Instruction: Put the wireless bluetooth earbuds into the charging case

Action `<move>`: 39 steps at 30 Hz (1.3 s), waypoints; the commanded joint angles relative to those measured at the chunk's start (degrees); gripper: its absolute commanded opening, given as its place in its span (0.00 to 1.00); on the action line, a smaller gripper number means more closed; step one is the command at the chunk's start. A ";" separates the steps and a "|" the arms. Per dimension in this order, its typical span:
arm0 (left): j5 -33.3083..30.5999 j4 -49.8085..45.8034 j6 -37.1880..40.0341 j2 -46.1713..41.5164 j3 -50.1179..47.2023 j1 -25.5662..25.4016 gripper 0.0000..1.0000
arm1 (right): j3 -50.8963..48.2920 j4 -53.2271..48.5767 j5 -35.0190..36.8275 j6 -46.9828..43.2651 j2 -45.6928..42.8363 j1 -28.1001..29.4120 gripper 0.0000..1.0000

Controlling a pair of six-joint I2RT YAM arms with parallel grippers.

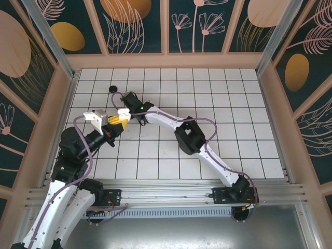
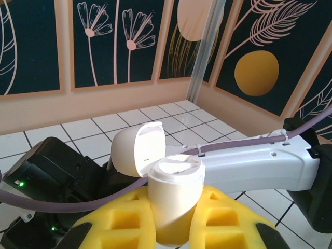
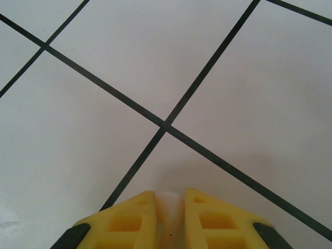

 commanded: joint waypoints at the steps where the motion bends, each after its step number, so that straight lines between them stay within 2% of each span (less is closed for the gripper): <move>1: 0.55 1.97 -0.88 0.25 -0.76 -0.21 0.00 | -5.48 -5.93 2.70 -0.34 -3.20 0.47 0.14; 10: 4.54 7.55 -4.17 2.96 -3.71 -0.22 0.00 | -29.32 2.01 2.92 4.34 -18.15 -1.25 0.11; 18: 11.67 13.25 -6.76 7.94 -7.13 -0.24 0.00 | -52.76 13.79 -4.64 12.01 -35.04 -5.61 0.11; 28: 13.07 24.99 -12.29 12.39 -12.28 -0.17 0.00 | -76.24 32.27 -12.23 15.44 -57.73 -9.85 0.11; 30: 12.99 25.89 -12.83 13.53 -12.62 -0.21 0.00 | -77.99 30.68 -11.24 15.21 -59.78 -10.32 0.11; 36: 12.29 26.63 -13.51 15.23 -13.91 -0.17 0.00 | -80.90 15.39 -1.88 15.47 -61.51 -11.38 0.11; 39: 12.35 28.34 -14.90 16.38 -14.82 -0.24 0.00 | -84.94 13.28 -1.31 17.28 -63.43 -12.27 0.11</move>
